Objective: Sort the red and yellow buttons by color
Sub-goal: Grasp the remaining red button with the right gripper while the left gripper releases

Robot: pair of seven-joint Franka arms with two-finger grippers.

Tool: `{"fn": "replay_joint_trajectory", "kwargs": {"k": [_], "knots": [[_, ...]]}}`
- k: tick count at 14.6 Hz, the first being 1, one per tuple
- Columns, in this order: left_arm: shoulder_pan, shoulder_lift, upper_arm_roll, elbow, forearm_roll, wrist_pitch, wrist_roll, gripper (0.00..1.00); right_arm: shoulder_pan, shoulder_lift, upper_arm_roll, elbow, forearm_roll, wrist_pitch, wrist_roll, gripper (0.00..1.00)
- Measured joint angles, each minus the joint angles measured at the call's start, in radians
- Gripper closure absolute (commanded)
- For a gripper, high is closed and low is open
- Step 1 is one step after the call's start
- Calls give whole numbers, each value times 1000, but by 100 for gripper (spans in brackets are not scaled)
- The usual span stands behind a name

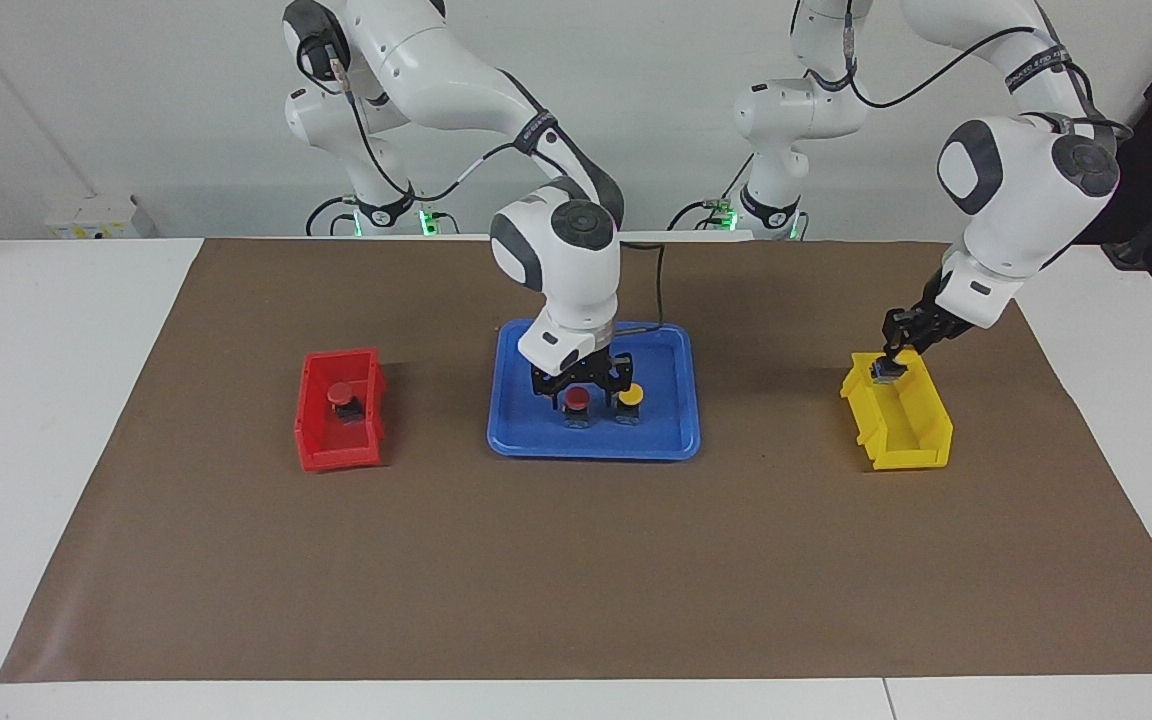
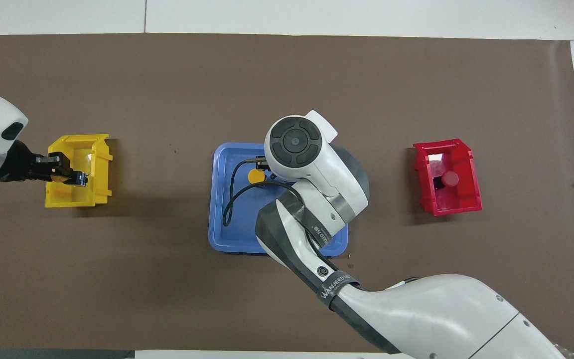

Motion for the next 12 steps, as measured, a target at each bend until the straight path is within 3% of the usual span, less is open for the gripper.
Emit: {"fn": "replay_joint_trajectory", "kwargs": {"k": [3, 9, 12], "knots": [[38, 0, 0, -59, 2, 87, 3, 99, 0, -2, 0, -28, -1, 15, 0, 28], [50, 25, -3, -132, 2, 212, 6, 99, 0, -11, 0, -44, -2, 16, 0, 62], [50, 54, -6, -143, 2, 250, 6, 99, -2, -14, -1, -44, -2, 16, 0, 63]]}}
